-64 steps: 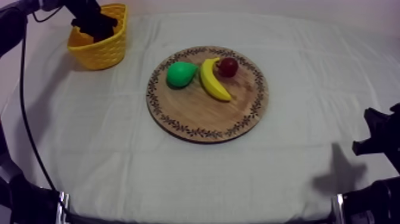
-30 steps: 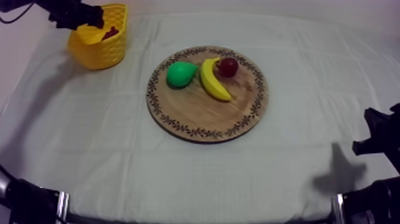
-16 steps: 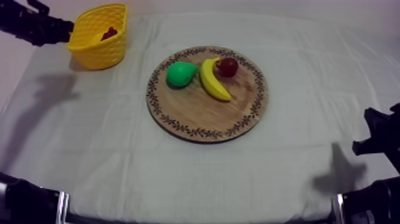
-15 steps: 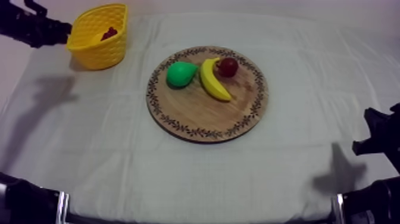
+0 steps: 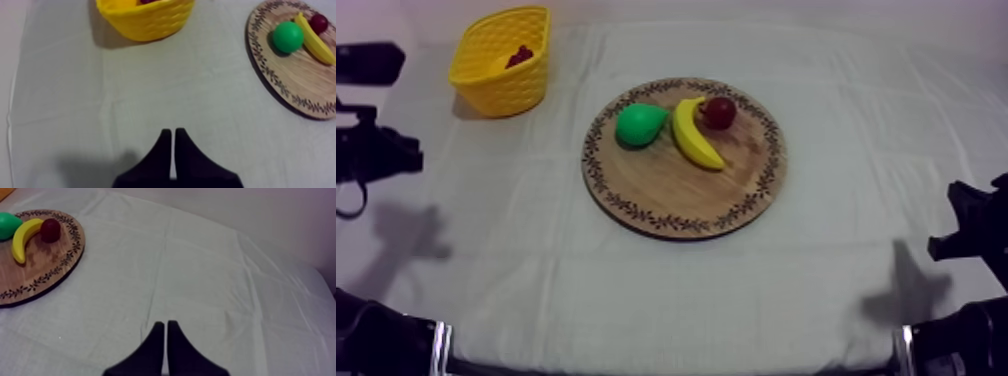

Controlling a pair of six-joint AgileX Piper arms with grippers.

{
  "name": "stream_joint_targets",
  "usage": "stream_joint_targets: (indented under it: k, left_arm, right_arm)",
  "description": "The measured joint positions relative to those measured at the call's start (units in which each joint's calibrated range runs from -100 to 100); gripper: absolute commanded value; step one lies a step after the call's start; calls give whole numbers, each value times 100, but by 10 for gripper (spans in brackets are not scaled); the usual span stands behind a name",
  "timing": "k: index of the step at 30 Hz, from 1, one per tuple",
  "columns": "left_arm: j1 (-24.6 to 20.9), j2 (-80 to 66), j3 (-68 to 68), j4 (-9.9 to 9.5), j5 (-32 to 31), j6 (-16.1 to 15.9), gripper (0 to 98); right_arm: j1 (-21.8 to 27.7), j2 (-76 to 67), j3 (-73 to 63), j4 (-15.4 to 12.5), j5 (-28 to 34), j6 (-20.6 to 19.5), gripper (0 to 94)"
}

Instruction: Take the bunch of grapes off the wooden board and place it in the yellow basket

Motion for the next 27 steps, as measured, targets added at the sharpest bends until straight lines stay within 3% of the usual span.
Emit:
stream_joint_targets:
  k: [8,21,27]
  left_arm:
    - [57,-1532,1294,84,-349,10,0]
    - [-262,-3327,2571,83,-892,-162,0]
    - [-200,-3944,2822,-205,-1297,42,0]
  right_arm:
    - [0,0,0,0,0,0,3]
    - [0,0,0,0,0,0,3]
    - [0,0,0,0,0,0,3]
